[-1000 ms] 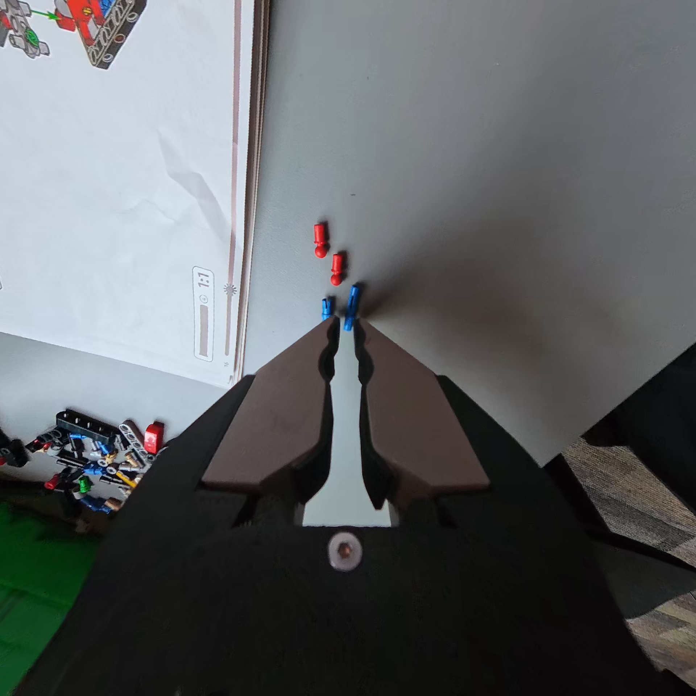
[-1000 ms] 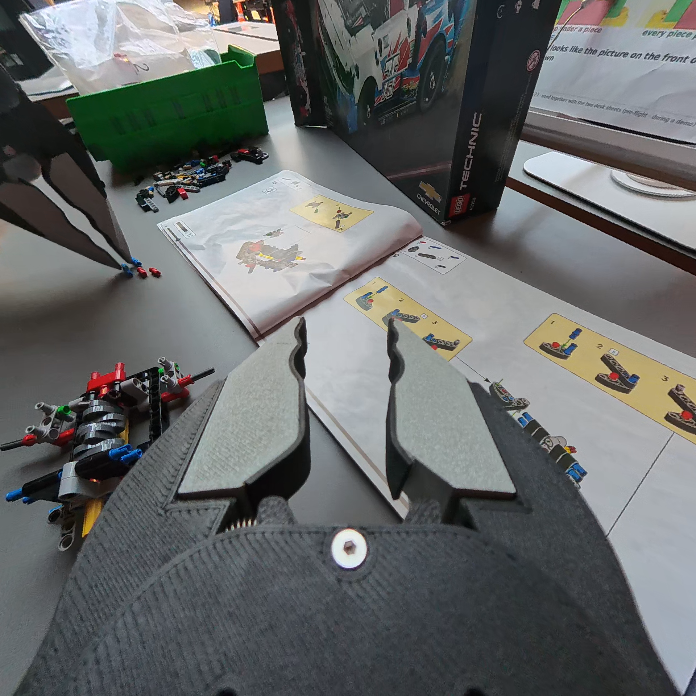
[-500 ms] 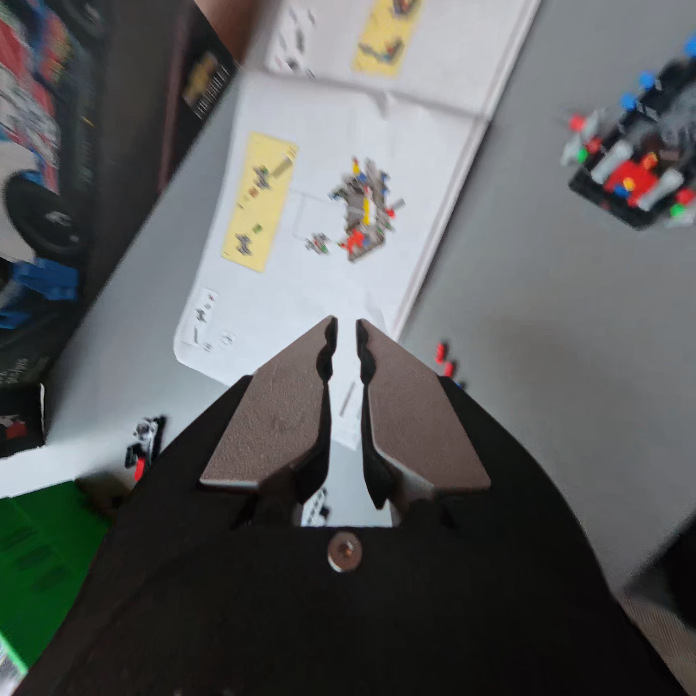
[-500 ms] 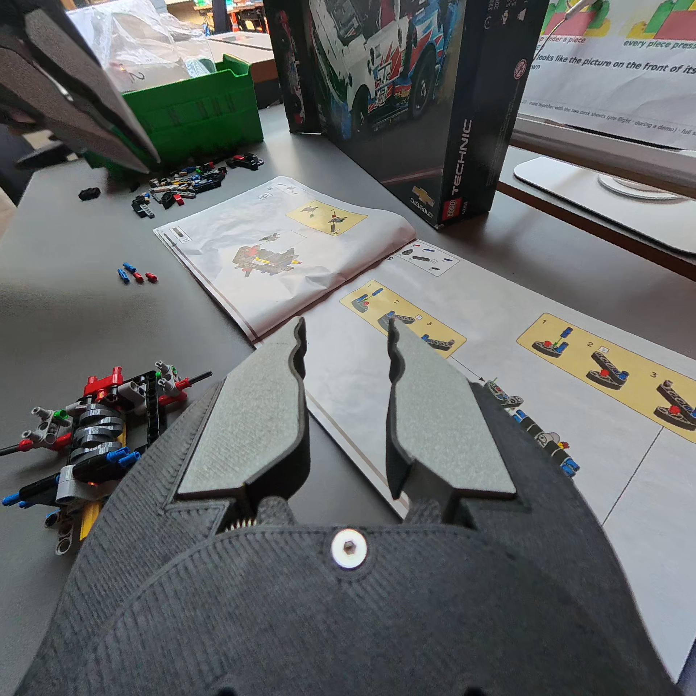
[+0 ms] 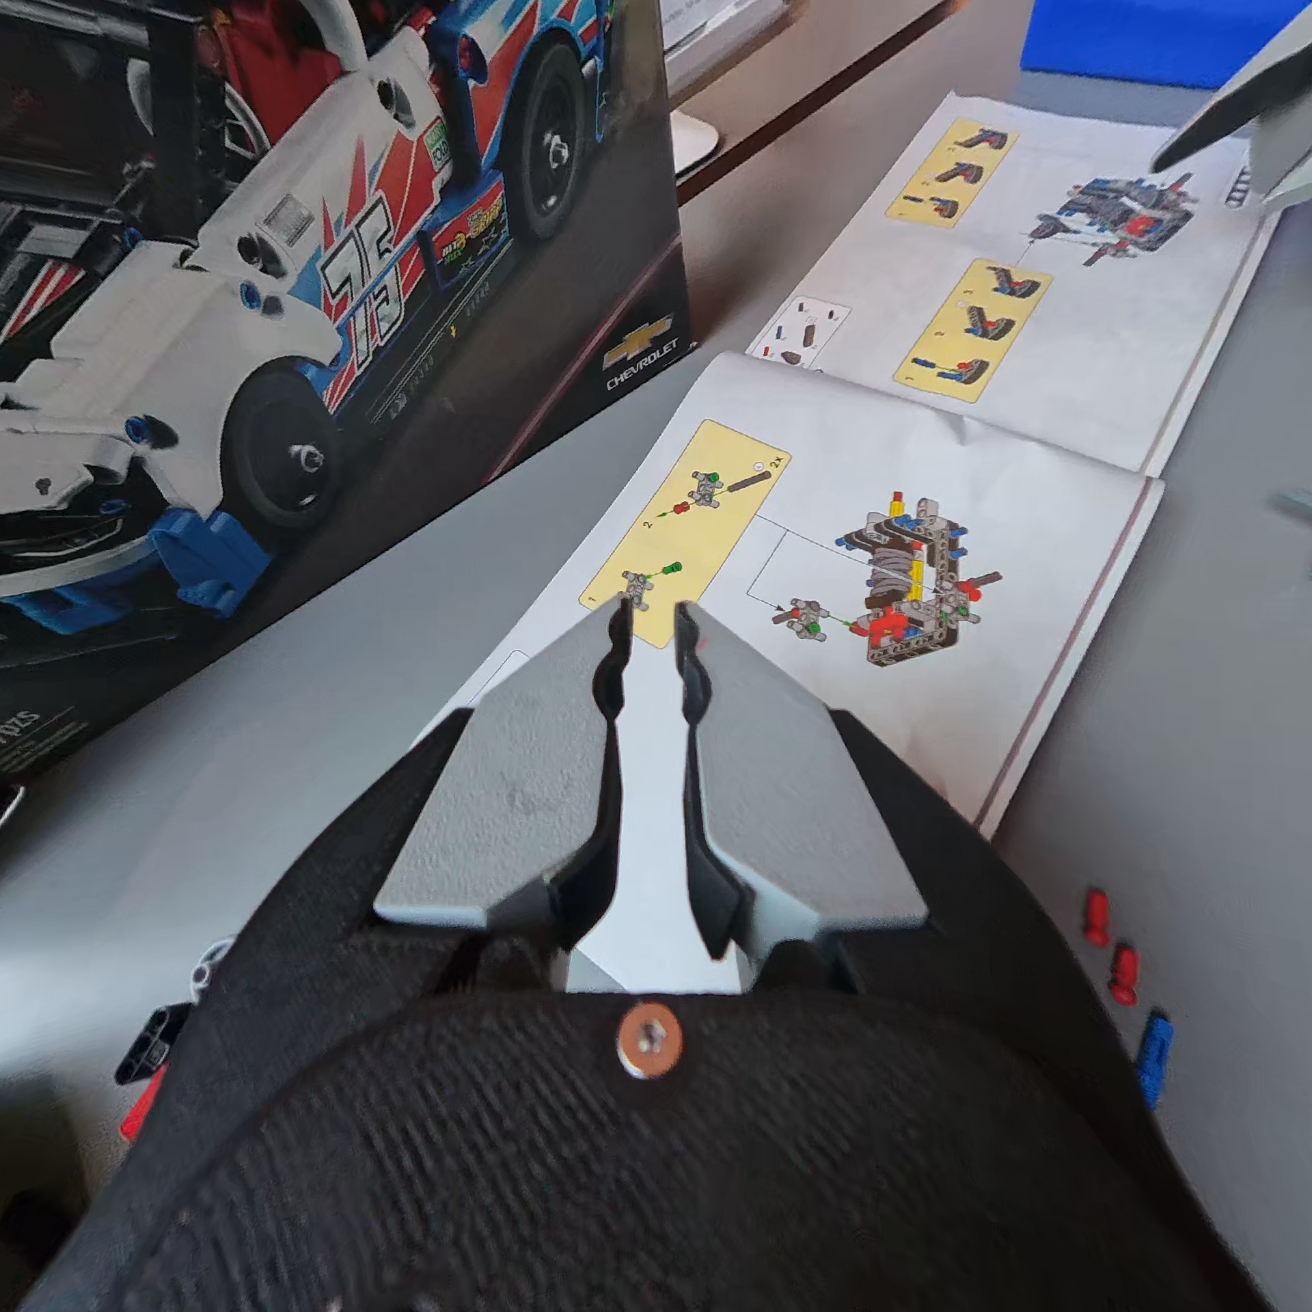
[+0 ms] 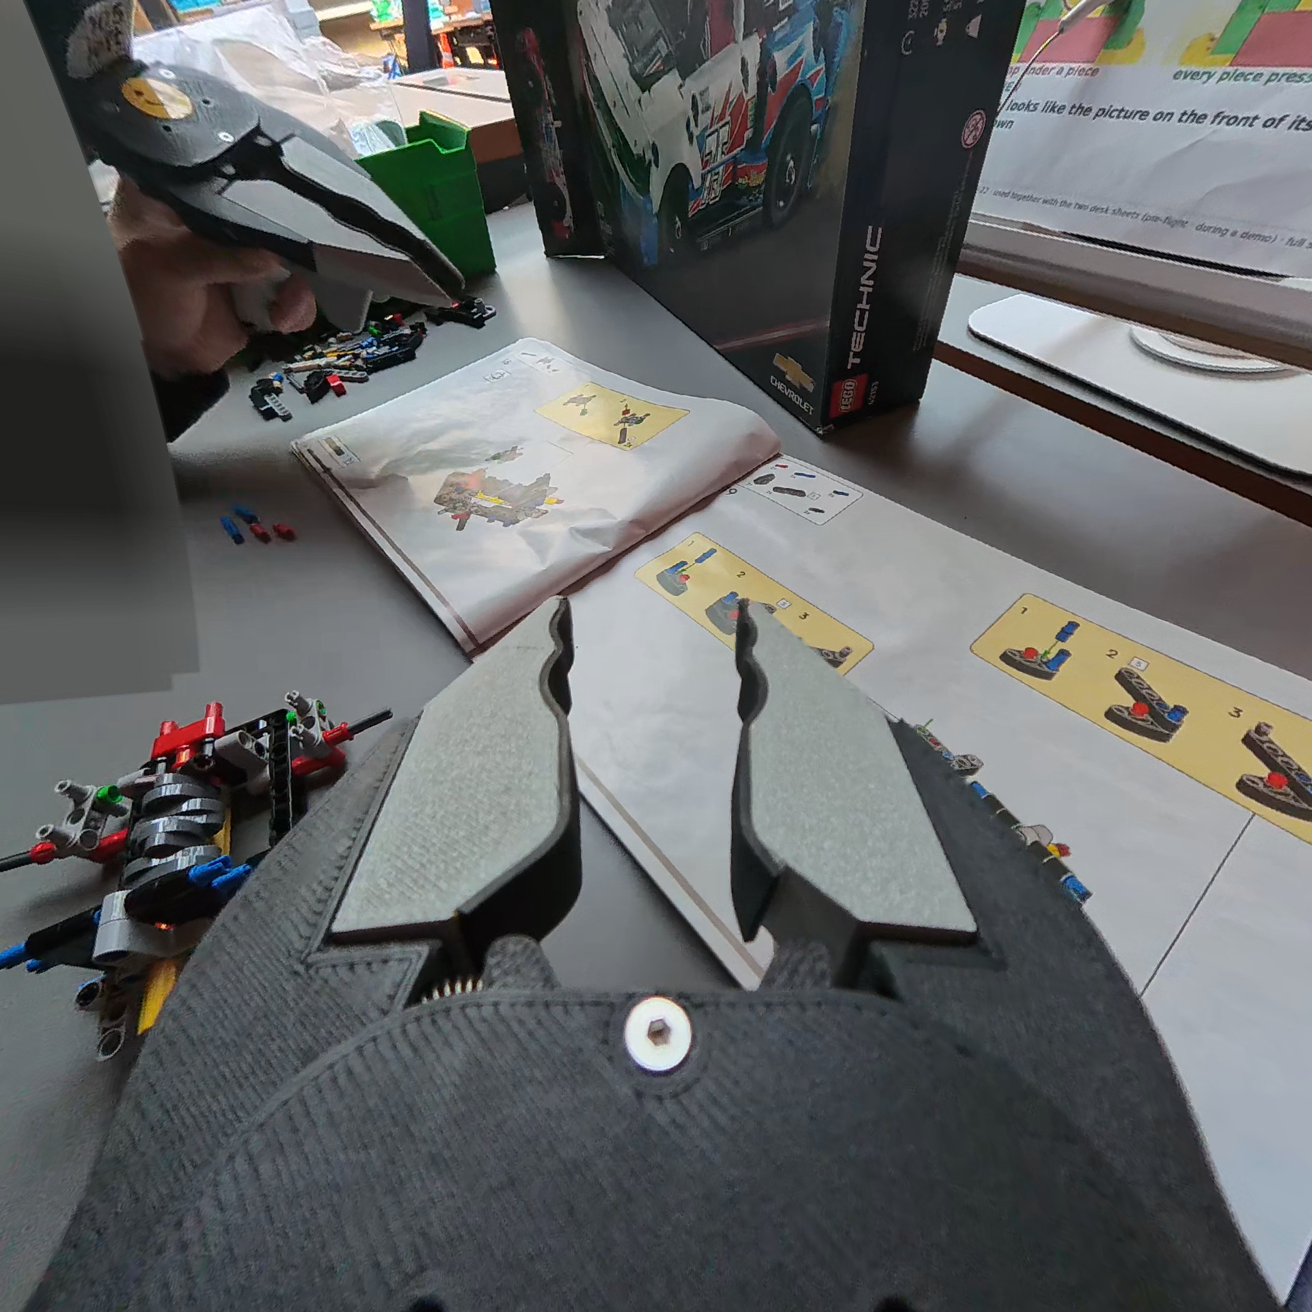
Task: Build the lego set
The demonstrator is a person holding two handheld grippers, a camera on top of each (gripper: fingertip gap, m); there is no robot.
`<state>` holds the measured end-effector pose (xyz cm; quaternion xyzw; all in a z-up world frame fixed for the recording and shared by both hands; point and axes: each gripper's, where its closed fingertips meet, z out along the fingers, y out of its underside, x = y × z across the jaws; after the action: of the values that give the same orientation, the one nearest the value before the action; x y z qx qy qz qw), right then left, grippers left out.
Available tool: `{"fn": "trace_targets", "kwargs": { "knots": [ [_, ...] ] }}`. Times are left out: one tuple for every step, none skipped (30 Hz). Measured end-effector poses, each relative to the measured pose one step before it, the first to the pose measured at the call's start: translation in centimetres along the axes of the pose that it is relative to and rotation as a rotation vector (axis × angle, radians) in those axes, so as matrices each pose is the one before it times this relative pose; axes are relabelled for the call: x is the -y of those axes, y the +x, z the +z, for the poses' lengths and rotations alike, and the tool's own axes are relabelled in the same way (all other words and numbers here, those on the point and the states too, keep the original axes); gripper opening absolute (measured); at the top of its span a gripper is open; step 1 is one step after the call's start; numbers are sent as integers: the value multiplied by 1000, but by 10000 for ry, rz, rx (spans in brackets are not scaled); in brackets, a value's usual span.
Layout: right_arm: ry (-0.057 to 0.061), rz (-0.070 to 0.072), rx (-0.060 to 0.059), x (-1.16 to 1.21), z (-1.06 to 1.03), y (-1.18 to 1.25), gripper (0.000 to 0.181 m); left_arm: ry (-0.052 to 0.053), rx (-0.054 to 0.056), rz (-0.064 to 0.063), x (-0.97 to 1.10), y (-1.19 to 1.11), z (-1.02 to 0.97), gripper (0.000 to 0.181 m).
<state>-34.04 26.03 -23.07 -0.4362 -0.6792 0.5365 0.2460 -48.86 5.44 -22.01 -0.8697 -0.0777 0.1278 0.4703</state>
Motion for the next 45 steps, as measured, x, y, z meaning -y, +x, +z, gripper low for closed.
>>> {"fn": "trace_targets", "kwargs": {
  "knots": [
    [-34,47,18,-35,69,45,44,58,32,-66,-47,-215,-179,10],
    [-33,65,23,-43,30,36,45,64,84,-14,-27,-245,-183,11],
    [14,57,10,17,-15,48,45,101,124,-49,41,-279,-192,13],
    [49,51,-6,58,-44,66,45,126,59,-92,48,-168,-126,17],
    [53,41,16,64,-63,17,45,108,-20,-152,13,-45,-33,22],
    [41,27,29,42,-45,-11,45,72,-53,-190,-61,-13,45,28],
    [30,0,15,34,-43,-14,46,6,-98,-161,-154,41,129,32],
    [13,-25,7,15,-10,-40,46,-52,-30,-90,-196,-56,144,34],
    [-13,-42,7,-21,19,-45,46,-64,55,-24,-192,-166,140,36],
    [-29,-50,3,-41,19,-50,46,-103,39,-24,-232,-98,150,39],
    [-20,-55,-2,-20,27,-50,46,-97,10,-12,-191,4,135,41],
    [-17,-47,-8,-27,19,-43,46,-44,66,59,-110,-19,104,42],
    [-27,-12,-1,-37,29,-8,46,-43,95,97,-83,-43,96,42],
    [-29,25,31,-36,31,-5,47,-44,29,71,-73,49,96,42],
    [-24,48,45,-27,21,-2,48,-29,-57,22,-63,157,97,43],
    [-19,72,57,-23,22,10,49,-44,-77,-52,-120,141,123,45],
    [-10,105,43,-11,1,48,50,-65,-72,-112,-139,95,121,49],
    [40,81,45,37,-50,32,51,-63,-48,-118,-103,27,102,52],
    [89,45,19,114,-88,24,52,-23,19,-97,-29,-103,27,53],
    [100,33,1,120,-105,42,53,-1,119,-97,10,-273,-53,54],
    [61,23,30,68,-89,0,53,33,99,-90,85,-256,-117,57],
    [3,11,19,-4,-60,9,55,80,82,-126,174,-211,-161,60],
    [-16,-9,24,-32,-51,-17,57,83,30,-140,200,-107,-190,62],
    [13,-32,60,14,-20,-93,58,98,12,-69,187,-55,-190,64],
    [8,-38,56,17,11,-84,59,60,146,-6,96,-237,-152,67],
    [-15,-45,6,-5,42,-25,61,22,114,-1,80,-184,-156,69],
    [-23,-65,45,-33,40,-99,64,59,72,-37,189,-105,-213,70],
    [-17,-87,61,-4,35,-161,65,128,67,-67,344,-36,-272,71],
    [28,-124,-85,54,-10,-20,66,184,41,-37,498,87,-366,72],
    [61,-175,-174,100,-74,59,68,186,41,20,590,149,-434,72],
    [77,-157,-182,124,-114,54,68,164,111,73,602,99,-482,72],
    [55,-95,-150,52,-109,54,68,123,106,91,571,151,-488,72],
    [15,-41,-110,0,-97,69,70,48,-29,15,456,402,-488,74],
    [1,11,-117,-1,-88,162,73,42,-170,-49,402,676,-532,77],
    [50,33,-116,81,-135,193,74,103,-184,-57,368,763,-559,78],
    [125,51,-80,190,-153,150,77,124,-150,-60,299,756,-545,77],
    [124,75,-80,157,-177,155,79,101,-207,-47,207,868,-454,77],
    [54,73,-99,40,-186,170,81,33,-243,5,108,956,-327,77],
    [17,24,-150,-5,-213,231,82,-9,-102,55,45,730,-219,79],
    [37,-15,-334,21,-205,498,82,13,43,25,66,481,-174,80],
    [43,7,-431,16,-150,663,82,-47,-46,-53,-38,507,-103,80],
    [17,57,-331,3,-75,519,82,-135,-117,-183,-141,468,23,83],
    [-5,47,-215,-17,-25,324,82,-117,-183,-232,-99,444,122,89],
    [-2,22,-204,-1,1,283,82,-38,-191,-139,22,371,155,95],
    [28,8,-126,70,23,162,82,-132,-125,4,-115,193,155,96]
  ]
}}
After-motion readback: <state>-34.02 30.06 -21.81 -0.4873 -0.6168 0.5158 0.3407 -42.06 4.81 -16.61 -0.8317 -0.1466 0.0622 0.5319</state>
